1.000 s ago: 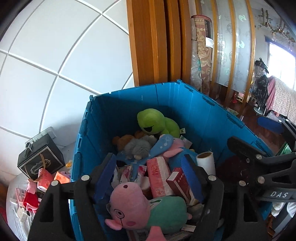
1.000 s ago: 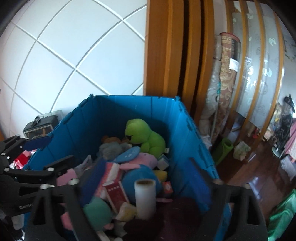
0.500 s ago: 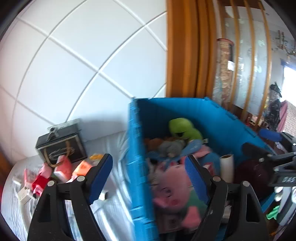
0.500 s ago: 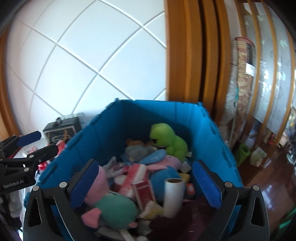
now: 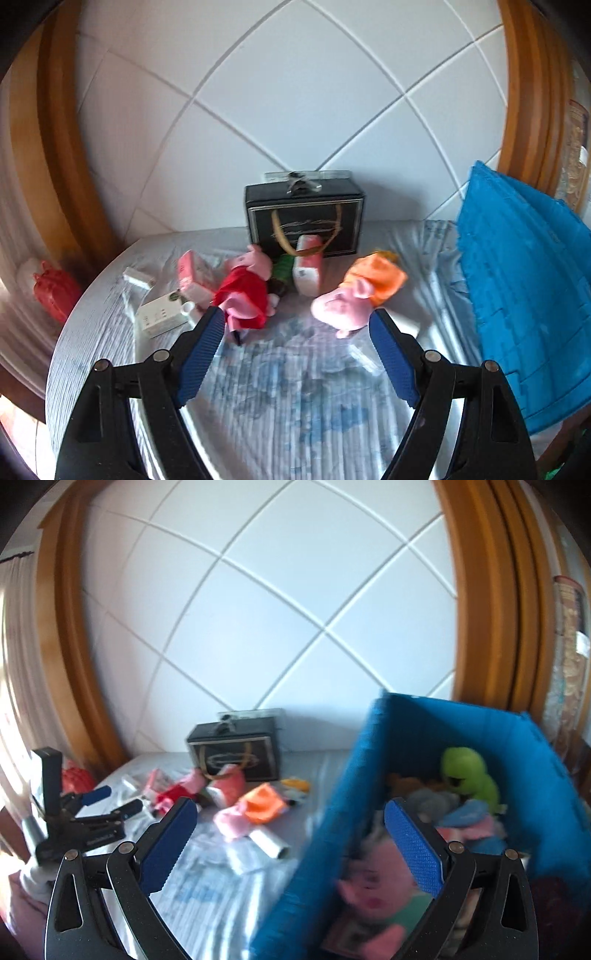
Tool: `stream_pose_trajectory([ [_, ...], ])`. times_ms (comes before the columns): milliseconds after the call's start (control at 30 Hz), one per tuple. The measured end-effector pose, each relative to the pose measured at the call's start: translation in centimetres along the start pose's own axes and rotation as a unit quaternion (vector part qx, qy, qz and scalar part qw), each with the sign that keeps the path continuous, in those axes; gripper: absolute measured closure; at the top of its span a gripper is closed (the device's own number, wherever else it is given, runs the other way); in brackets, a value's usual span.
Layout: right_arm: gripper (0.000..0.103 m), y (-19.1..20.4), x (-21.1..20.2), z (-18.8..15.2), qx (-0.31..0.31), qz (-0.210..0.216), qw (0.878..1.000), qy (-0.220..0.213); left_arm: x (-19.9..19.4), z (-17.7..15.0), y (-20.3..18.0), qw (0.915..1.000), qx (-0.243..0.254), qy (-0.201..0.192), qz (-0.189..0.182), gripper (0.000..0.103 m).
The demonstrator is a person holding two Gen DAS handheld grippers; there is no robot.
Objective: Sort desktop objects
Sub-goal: 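Grasp the white pill bottle with the left gripper while the right gripper grasps the clear plastic box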
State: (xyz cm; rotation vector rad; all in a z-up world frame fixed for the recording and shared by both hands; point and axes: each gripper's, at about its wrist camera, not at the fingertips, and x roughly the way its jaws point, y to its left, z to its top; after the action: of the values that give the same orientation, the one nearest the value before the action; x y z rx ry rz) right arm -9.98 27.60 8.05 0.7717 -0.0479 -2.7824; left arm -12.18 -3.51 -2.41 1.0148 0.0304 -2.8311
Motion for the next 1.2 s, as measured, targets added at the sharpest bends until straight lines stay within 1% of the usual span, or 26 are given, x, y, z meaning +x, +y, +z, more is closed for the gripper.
stream_pose_trajectory([
  [100,0.0,4.1,2.5,-0.3,-0.008,0.013,1.0,0.011,2.5,-1.5,5.3,0.9992,-0.014,0.024,0.029,0.023],
  [233,0.0,8.5,7.0,-1.8,-0.008,0.023,0.999,0.044,6.0,-3.9,11.1,0.997,-0.037,0.055,0.039,0.023],
  [300,0.0,9.8,9.2,-3.1,-0.006,0.021,0.998,0.067,7.8,-4.8,13.0,0.9957,-0.045,0.07,0.041,0.023],
  [367,0.0,10.3,11.9,-4.7,0.008,0.018,0.995,0.095,9.8,-6.0,14.8,0.9942,-0.051,0.085,0.042,0.023],
  [433,0.0,10.0,14.5,-6.5,0.022,0.012,0.992,0.122,11.9,-6.9,16.3,0.9932,-0.056,0.094,0.04,0.023],
  [567,0.0,8.7,20.0,-10.4,0.045,-0.007,0.983,0.177,16.2,-7.9,17.9,0.9911,-0.072,0.105,0.039,0.023],
  [667,0.0,7.1,23.4,-13.3,0.068,-0.01,0.974,0.214,19.6,-8.0,18.9,0.9906,-0.08,0.105,0.036,0.023],
  [767,0.0,5.9,26.5,-15.6,0.075,-0.021,0.967,0.243,23.2,-7.3,19.6,0.9905,-0.079,0.106,0.038,0.023],
  [867,0.0,4.9,29.4,-17.0,0.078,-0.028,0.959,0.271,27.1,-6.9,20.2,0.9885,-0.086,0.118,0.04,0.023],
  [933,0.0,4.6,30.9,-17.5,0.08,-0.034,0.957,0.277,29.3,-6.8,20.3,0.9871,-0.089,0.126,0.043,0.023],
  [1033,0.0,3.9,32.8,-18.0,0.09,-0.037,0.955,0.281,31.6,-6.7,20.2,0.9867,-0.086,0.13,0.045,0.023],
  [1067,0.0,3.8,33.3,-18.1,0.091,-0.037,0.955,0.281,32.1,-6.8,20.1,0.9866,-0.084,0.132,0.045,0.033],
  [1100,0.0,3.7,33.8,-18.2,0.09,-0.038,0.955,0.281,32.5,-6.9,19.9,0.9864,-0.082,0.137,0.04,0.051],
  [1133,0.0,3.7,34.4,-18.3,0.089,-0.04,0.954,0.283,32.9,-7.1,19.7,0.9856,-0.079,0.146,0.033,0.059],
  [1167,0.0,3.7,34.8,-18.4,0.088,-0.039,0.954,0.285,33.1,-7.3,19.5,0.9848,-0.078,0.153,0.03,0.069],
  [1200,0.0,3.8,35.3,-18.5,0.085,-0.037,0.953,0.287,33.0,-7.5,19.3,0.9852,-0.076,0.151,0.03,0.069],
])
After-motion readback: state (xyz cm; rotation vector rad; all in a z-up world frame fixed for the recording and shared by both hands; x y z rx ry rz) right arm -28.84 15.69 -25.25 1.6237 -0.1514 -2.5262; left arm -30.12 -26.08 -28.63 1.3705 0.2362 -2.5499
